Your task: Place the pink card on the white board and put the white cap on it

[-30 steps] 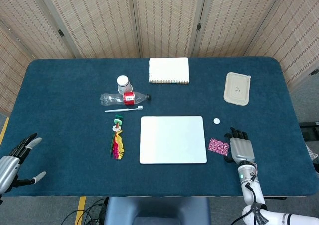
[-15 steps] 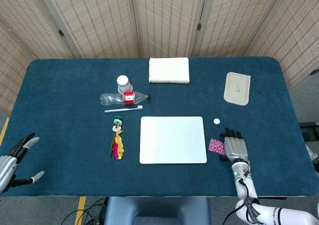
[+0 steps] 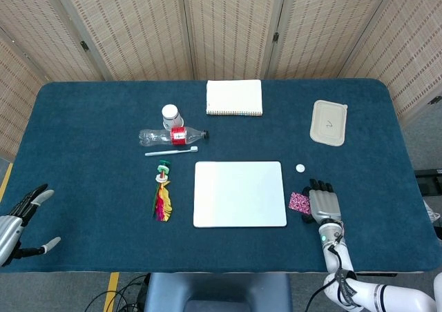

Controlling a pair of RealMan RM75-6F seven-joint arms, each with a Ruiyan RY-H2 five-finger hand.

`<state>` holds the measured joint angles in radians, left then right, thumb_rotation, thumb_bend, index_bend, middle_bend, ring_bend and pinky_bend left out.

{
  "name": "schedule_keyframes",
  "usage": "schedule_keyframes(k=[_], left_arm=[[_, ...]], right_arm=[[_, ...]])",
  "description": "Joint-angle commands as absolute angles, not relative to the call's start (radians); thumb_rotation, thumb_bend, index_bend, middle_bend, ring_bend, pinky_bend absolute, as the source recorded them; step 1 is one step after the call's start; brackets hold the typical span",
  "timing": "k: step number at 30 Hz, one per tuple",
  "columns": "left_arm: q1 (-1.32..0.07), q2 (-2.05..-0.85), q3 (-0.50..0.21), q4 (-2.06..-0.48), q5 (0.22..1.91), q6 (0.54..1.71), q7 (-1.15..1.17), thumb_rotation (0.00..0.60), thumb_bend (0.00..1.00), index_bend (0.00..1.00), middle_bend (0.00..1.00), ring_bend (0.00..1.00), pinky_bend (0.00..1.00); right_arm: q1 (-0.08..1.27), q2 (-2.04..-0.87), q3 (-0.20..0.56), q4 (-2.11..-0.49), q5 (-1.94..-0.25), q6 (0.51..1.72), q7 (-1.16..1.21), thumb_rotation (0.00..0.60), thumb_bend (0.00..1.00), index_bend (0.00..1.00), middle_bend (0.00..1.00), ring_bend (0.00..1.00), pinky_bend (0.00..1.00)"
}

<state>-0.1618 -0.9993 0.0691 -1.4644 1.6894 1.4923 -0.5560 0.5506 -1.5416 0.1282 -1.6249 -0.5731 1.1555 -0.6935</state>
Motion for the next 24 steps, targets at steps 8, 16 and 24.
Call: schedule_keyframes(k=[8,16,24], left_arm=[[-0.163,-1.001,0.069,-1.46,1.685,1.491,-0.562,0.6,0.25,0.08,0.03,0.02,0.18],[-0.162,-1.002,0.068,-1.458,1.682,1.493,-0.563,0.6,0.25,0.08,0.03,0.02,0.18],[-0.162,-1.004,0.068,-1.457,1.682,1.494,-0.554,0.6,0.25,0.08,0.03,0.02,0.18]], right_arm=[[0.558,-1.542,0.127,-1.622,-0.57,1.16,-0.696,0.6,0.18,0.34,0.08,0.0,0.0],[0.565,-1.546,0.124,-1.608,-0.556,1.148,-0.701,0.6,0.2,0.38,0.1,0.0,0.0],[0.555,-1.511,0.126,-1.684,-0.621,1.209,-0.687,0.6,0.2,0.38,0.11,0.0,0.0]])
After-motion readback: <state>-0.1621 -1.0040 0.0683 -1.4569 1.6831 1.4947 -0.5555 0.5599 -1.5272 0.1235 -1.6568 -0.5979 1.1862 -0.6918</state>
